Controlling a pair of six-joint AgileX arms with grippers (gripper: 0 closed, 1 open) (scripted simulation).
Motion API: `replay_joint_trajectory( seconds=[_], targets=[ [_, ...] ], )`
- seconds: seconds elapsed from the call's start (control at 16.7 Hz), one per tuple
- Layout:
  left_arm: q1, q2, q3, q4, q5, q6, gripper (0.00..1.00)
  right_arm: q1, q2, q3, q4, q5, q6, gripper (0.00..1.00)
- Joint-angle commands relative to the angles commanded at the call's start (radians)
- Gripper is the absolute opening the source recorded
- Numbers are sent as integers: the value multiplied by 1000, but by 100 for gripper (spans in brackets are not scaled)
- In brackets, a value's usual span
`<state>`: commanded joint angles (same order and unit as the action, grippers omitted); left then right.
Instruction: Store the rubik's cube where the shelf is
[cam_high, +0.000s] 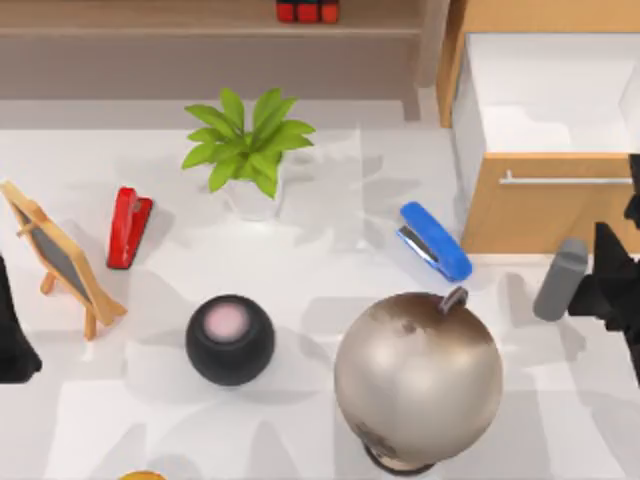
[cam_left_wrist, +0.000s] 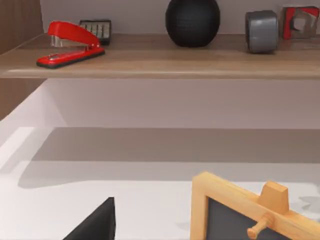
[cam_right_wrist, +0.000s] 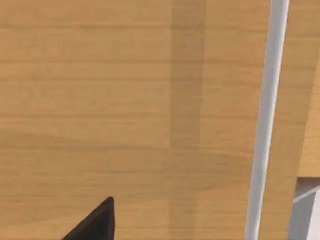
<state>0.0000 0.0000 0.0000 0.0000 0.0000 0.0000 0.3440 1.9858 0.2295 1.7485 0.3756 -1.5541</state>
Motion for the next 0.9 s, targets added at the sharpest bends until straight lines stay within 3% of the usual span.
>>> replay_joint_trajectory(
  seconds=[0.6,0.9],
  targets=[
    [0,0,0,0,0,0,100,-36,8,80,-69,-35,-1,100],
    [0,0,0,0,0,0,100,-36,8,80,-69,-35,-1,62]
  ],
)
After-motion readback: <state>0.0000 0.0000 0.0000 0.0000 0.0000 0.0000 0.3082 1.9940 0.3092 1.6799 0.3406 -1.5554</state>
